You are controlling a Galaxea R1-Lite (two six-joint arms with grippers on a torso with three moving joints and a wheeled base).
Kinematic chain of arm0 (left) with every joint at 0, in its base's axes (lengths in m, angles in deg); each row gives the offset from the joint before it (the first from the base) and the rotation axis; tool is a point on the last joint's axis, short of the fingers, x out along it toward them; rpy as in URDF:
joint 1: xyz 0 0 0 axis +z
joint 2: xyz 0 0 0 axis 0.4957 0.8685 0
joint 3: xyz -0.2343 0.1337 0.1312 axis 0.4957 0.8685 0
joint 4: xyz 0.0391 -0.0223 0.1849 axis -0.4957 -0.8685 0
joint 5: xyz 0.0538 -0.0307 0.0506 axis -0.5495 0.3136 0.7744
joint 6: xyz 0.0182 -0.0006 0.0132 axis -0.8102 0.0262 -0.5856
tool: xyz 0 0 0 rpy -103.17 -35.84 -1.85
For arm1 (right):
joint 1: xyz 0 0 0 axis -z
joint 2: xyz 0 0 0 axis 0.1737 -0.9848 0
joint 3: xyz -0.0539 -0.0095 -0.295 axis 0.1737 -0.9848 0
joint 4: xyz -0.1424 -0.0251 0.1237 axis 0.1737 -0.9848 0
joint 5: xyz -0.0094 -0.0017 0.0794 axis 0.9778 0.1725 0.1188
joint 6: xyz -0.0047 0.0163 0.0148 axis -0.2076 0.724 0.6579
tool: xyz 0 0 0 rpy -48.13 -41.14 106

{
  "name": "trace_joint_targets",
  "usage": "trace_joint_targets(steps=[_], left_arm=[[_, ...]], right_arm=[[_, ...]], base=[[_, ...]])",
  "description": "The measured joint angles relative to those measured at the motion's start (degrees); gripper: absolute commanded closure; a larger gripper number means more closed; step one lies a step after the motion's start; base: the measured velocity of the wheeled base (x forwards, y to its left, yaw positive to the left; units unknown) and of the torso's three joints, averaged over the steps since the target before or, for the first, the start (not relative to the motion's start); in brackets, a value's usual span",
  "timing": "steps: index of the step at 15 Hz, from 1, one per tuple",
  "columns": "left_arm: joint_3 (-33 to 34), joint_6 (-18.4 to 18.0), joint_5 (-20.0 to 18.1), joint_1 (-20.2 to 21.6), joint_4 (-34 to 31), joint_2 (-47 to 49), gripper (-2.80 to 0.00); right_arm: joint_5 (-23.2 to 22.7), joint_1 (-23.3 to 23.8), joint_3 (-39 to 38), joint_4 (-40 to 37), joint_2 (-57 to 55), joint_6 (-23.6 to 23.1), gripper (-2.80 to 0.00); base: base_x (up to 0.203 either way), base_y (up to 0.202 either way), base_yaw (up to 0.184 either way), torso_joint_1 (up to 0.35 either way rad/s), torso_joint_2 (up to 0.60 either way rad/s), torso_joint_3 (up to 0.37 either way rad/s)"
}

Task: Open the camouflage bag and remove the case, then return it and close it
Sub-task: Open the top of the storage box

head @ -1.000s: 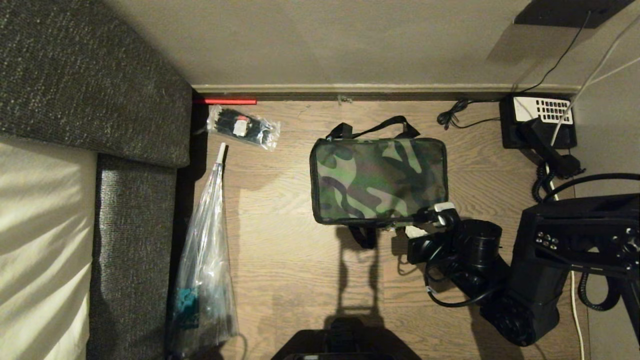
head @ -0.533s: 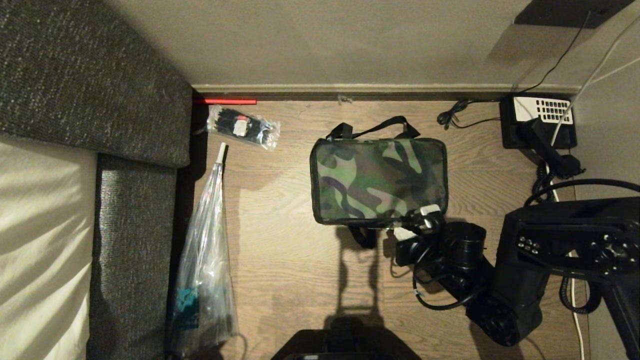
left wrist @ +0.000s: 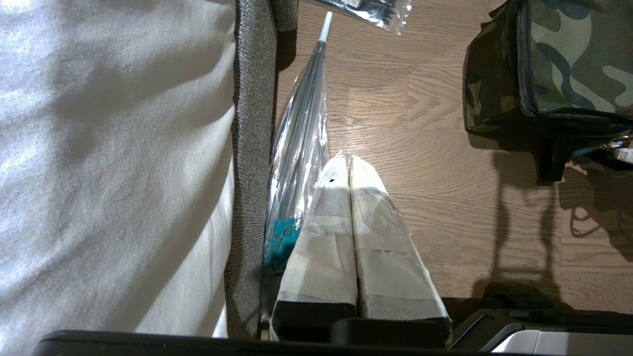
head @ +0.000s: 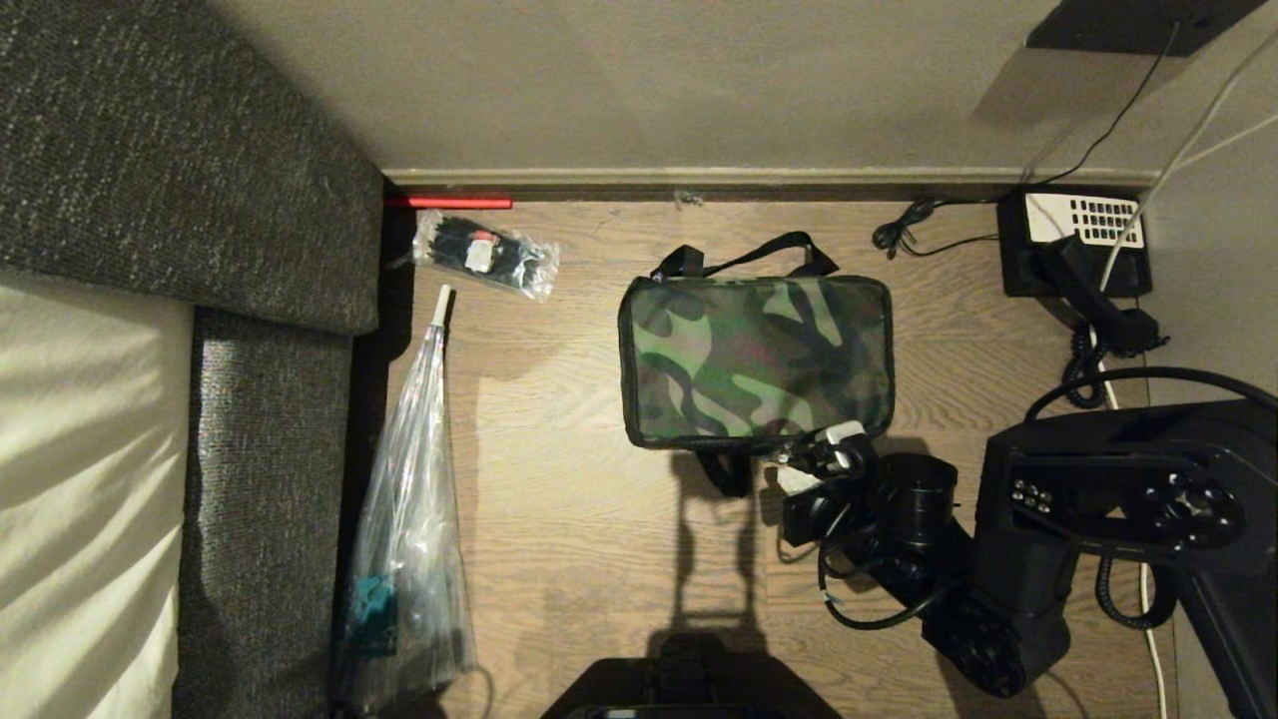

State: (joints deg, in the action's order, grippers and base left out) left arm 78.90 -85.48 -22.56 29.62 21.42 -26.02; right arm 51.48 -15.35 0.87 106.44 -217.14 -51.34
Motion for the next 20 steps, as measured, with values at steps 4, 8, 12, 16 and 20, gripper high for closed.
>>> trace_joint_targets(steps=[4, 8, 12, 16, 20], left_arm=[[0.00, 0.02, 0.00, 0.00, 0.00, 0.00, 0.00], [0.00, 0.02, -0.01, 0.00, -0.01, 0.00, 0.00], [0.00, 0.02, 0.00, 0.00, 0.00, 0.00, 0.00], [0.00, 0.00, -0.01, 0.00, -0.04, 0.00, 0.00], [0.00, 0.02, -0.04, 0.00, -0.01, 0.00, 0.00]], right_arm=[[0.05, 0.00, 0.15, -0.01, -0.67, -1.09, 0.00], [-0.02, -0.02, 0.43, -0.01, -0.95, -1.18, 0.00], [0.00, -0.02, -0.71, 0.00, -0.43, -1.92, -2.80], [0.41, -0.02, -1.65, -0.01, 0.10, -1.79, -2.80], [0.41, -0.02, -1.76, -0.01, 0.38, -1.42, -2.80]], base=[[0.000, 0.000, 0.000, 0.000, 0.00, 0.000], [0.000, 0.000, 0.000, 0.000, 0.00, 0.000], [0.000, 0.000, 0.000, 0.000, 0.00, 0.000], [0.000, 0.000, 0.000, 0.000, 0.00, 0.000], [0.000, 0.000, 0.000, 0.000, 0.00, 0.000]])
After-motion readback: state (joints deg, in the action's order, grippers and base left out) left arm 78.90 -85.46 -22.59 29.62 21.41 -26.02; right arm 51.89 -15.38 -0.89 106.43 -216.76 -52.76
